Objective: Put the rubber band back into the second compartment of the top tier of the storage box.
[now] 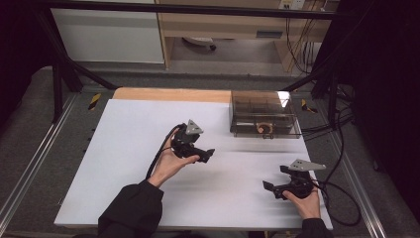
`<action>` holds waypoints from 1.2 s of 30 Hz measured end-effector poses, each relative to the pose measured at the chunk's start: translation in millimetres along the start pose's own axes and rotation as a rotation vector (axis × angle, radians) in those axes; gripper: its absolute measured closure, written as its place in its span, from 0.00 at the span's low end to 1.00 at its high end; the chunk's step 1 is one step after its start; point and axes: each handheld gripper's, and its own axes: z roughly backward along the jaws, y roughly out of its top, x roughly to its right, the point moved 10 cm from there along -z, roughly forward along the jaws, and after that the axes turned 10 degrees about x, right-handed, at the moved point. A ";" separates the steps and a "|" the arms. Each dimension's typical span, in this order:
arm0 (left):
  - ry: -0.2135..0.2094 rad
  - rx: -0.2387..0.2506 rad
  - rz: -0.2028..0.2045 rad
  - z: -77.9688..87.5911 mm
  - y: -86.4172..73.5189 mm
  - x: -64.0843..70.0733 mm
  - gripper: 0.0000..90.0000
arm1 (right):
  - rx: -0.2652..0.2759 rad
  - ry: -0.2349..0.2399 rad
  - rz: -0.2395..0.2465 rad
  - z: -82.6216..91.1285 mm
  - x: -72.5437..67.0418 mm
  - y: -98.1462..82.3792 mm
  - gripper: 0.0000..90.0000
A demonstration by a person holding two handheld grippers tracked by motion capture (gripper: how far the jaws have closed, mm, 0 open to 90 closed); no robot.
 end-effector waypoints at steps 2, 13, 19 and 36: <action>0.004 -0.002 0.004 4.3 -6.4 -2.6 0.08 | -0.001 0.001 0.002 -0.1 0.1 -0.1 0.01; 0.039 -0.011 0.034 30.5 -50.7 -19.9 0.07 | -0.003 -0.001 0.004 -0.6 0.3 -0.5 0.01; 0.063 0.005 0.051 45.4 -67.5 -30.3 0.07 | -0.005 -0.003 0.002 -1.1 0.3 -1.0 0.01; 0.107 0.021 0.079 96.5 -114.9 -58.1 0.07 | -0.019 -0.003 -0.005 -1.2 -0.3 -2.7 0.01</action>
